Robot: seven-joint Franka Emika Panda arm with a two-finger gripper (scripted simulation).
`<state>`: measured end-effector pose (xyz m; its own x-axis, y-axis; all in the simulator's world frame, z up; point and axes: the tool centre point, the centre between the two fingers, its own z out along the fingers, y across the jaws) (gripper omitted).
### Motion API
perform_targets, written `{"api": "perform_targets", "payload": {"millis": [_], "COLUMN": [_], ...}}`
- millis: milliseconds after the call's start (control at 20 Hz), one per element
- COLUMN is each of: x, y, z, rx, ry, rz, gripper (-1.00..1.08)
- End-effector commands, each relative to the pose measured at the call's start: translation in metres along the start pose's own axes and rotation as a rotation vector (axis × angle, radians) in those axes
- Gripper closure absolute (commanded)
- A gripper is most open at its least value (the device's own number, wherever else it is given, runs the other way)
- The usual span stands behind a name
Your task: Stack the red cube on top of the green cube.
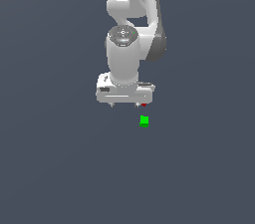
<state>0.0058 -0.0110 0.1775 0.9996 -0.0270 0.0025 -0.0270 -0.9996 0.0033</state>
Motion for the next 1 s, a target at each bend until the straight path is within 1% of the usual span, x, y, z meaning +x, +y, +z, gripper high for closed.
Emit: {"api": "perform_targets", "payload": {"millis": [0, 250, 450, 700, 950], "x": [0.000, -0.004, -0.012, -0.031, -0.056], "y": [0.000, -0.001, -0.004, -0.012, -0.024], "z": [0.000, 0.002, 0.008, 0.019, 0.036], "rx": [0.000, 0.000, 0.000, 0.000, 0.001], "ry": [0.000, 0.000, 0.000, -0.001, -0.001], "rz": [0.000, 0.011, 0.036, 0.089, 0.166], "gripper": [-0.92, -0.92, -0.92, -0.92, -0.92]}}
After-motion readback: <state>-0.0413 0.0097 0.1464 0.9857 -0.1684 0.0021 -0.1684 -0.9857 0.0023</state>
